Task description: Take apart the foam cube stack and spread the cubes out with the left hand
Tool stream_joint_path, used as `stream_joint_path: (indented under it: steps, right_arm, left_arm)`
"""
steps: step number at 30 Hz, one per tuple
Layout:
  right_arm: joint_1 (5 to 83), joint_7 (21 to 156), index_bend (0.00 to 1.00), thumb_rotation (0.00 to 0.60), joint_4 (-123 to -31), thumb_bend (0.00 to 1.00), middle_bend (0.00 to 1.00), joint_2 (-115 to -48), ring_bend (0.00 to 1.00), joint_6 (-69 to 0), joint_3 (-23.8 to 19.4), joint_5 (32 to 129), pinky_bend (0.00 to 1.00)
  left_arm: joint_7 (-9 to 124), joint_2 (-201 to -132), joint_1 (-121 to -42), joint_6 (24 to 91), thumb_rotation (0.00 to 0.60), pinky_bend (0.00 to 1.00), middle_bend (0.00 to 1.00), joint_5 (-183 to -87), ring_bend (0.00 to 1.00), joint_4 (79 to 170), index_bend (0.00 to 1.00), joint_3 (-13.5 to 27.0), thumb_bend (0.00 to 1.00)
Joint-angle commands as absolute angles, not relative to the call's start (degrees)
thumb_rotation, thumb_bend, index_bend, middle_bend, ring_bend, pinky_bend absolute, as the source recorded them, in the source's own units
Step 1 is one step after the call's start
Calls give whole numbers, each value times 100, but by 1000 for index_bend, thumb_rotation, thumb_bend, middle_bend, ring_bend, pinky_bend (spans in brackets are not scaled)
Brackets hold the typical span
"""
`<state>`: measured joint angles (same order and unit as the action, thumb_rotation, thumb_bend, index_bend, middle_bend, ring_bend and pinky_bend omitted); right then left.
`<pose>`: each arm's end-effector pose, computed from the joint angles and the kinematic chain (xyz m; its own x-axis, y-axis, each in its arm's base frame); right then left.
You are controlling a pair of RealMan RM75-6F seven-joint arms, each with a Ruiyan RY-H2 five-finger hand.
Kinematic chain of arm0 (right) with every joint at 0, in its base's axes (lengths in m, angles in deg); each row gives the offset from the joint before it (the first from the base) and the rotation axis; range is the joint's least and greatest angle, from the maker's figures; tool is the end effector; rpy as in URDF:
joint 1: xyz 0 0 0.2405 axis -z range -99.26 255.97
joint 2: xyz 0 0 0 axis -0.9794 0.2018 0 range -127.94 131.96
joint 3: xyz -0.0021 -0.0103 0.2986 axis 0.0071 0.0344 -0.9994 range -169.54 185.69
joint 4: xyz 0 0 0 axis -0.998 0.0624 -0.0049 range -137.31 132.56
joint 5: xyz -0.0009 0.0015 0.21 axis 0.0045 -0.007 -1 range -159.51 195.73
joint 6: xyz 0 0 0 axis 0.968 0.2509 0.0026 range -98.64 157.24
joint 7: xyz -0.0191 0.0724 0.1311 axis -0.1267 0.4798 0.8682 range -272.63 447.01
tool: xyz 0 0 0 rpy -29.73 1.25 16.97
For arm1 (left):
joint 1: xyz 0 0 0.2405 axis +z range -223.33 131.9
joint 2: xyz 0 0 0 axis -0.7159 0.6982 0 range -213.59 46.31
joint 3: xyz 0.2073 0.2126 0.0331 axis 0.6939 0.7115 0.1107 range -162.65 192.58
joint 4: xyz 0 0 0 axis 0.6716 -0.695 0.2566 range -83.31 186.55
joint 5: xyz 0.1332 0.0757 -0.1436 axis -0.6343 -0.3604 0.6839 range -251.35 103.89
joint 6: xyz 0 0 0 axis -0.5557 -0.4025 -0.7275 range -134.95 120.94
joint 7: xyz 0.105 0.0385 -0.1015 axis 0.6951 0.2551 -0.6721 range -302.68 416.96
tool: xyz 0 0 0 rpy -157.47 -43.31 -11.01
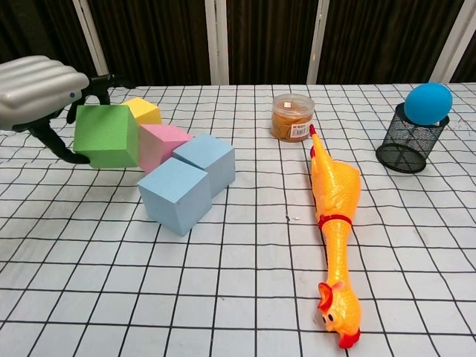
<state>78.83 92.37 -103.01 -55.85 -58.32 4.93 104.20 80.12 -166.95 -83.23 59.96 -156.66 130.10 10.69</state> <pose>-0.3387 -0.1593 0.2092 0.2787 0.0153 0.9603 -0.9586 0.0646 0.2772 -0.2184 0.3655 0.0360 0.6829 -0.0859 0.7254 0.6145 -0.4693 -0.6341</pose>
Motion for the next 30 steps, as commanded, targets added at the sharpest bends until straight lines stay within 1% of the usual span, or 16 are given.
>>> stream_joint_path:
  steps: [1,7,15,19,22,27,30]
  right_arm:
    - [7882,9243,160,600,-10302,0,18,-5581,88,-5827,497,10423,0]
    - [7874,9244,160,600,-10309,0,18,-5578,88,-5809,503,10424,0]
    - [7860,9225,160,600,-10312,0,18,-5584,88,-5786,503,10416,0]
    - [7860,9242,160,600,-10306,0,18,-5582,88,-5785,501,10408,0]
    - [7854,9258,160,600,-10300,0,18,-5577,88,-5770,499,10397,0]
    - [7849,9272,160,600,-10293,0,18,-5568,88,-5756,493,10373,0]
    - [7859,9297,160,600,-10300,0,18,-5554,88,-5759,504,10378,0]
  left_arm:
    - [8090,-16631,-8289,5757,600,598,408,-15524,565,13162,105,1165,83]
    - [7826,-16725,-8311,5515,600,600,419,-15492,567,13289,103,1229,83]
    - [6924,-17023,-8414,5629,600,603,430,-15965,574,13386,109,1211,82]
    - [6804,-17155,-8484,5632,600,604,430,-16110,574,13442,110,1206,81]
    - [6771,-17224,-8542,5528,600,604,430,-16138,574,13535,112,1222,81]
    - [6332,-17239,-8626,5265,600,603,424,-16082,574,13803,112,1249,81]
    - [6478,-17242,-8664,5253,600,602,423,-16101,574,13669,112,1218,80]
